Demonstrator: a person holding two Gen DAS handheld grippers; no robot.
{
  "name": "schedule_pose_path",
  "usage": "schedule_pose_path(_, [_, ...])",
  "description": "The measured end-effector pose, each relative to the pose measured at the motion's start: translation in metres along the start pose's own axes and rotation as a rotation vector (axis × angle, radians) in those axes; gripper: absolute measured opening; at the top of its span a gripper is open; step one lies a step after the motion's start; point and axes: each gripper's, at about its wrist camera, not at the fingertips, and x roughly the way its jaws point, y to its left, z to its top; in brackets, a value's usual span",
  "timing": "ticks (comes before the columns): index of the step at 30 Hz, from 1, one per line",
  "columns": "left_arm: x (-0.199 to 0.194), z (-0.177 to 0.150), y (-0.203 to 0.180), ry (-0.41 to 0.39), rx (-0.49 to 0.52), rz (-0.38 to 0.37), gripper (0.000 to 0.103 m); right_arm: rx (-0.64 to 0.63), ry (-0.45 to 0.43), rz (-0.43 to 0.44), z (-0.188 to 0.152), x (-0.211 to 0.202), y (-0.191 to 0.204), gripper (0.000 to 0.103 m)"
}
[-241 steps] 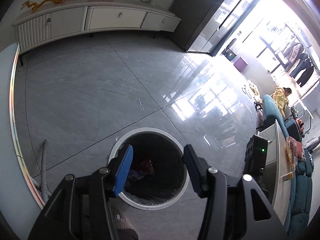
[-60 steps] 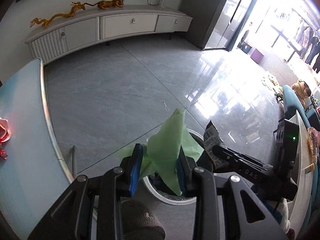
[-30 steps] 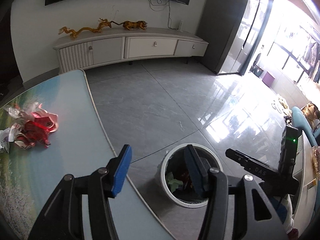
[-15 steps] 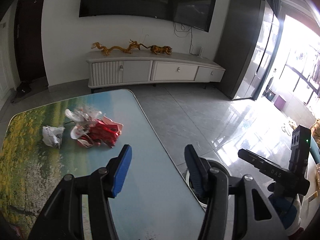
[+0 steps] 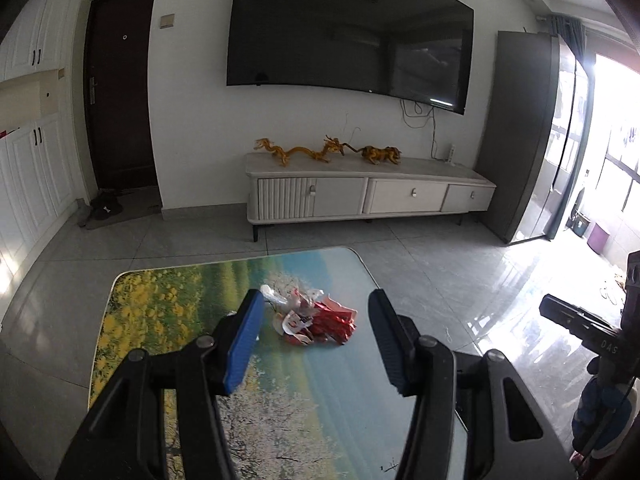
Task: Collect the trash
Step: 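Move both grippers back over the remaining trash on the table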
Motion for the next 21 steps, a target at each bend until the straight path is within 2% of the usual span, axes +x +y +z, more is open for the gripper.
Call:
schedule_pose_path(5, [0.012, 0.000, 0.019, 0.016, -0.050, 0.007, 0.051, -0.060, -0.008, 0.047, 0.011, 0.012, 0.022, 0.043])
schedule_pose_path(14, [0.118, -0.055, 0.041, 0.223, -0.146, -0.049, 0.040, -0.067, 0.112, 0.095, -0.001, 0.099, 0.014, 0.038])
schedule_pose_path(21, [0.196, -0.088, 0.040, 0.319, -0.200, -0.084, 0.040, -0.088, 0.217, 0.117, -0.015, 0.171, 0.008, 0.036])
